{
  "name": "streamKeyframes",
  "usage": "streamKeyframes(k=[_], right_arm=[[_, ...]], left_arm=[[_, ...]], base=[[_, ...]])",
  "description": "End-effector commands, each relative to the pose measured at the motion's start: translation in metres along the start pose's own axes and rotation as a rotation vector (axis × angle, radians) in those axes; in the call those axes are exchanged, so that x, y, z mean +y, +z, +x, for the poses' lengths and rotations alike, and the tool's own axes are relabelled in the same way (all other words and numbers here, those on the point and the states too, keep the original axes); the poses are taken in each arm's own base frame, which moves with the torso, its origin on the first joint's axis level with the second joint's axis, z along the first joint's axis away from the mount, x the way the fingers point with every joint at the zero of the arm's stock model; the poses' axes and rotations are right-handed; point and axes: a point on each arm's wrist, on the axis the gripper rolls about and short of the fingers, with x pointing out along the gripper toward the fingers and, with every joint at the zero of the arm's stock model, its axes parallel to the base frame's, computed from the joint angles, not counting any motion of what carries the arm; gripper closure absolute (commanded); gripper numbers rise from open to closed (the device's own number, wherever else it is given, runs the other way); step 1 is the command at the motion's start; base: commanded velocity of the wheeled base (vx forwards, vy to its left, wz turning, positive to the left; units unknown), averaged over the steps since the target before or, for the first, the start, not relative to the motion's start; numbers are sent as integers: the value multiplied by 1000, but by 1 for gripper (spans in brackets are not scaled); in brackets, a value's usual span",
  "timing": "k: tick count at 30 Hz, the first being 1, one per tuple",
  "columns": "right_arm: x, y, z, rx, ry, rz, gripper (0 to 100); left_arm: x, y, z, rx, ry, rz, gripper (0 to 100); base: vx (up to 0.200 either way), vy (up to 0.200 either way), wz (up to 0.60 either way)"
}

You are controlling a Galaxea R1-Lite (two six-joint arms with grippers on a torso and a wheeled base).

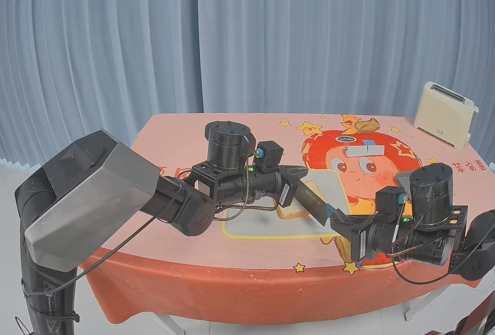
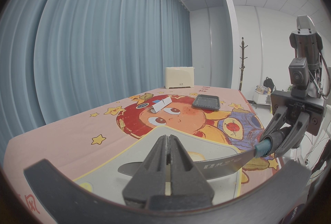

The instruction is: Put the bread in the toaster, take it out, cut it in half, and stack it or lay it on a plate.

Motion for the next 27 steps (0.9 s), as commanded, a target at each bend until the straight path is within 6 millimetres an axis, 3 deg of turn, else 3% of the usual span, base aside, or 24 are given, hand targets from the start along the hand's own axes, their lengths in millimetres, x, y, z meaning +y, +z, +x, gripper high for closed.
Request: streamKeyframes(k=[1, 27], right_arm=[[0, -1, 1, 3, 0, 1, 100], [0, -3, 3, 15, -1, -2, 100]], left_arm=[[0, -5, 2, 14, -1, -5, 100], [-1, -21, 6, 41, -6, -16, 100]], base=[[0, 0, 0], [0, 0, 0]])
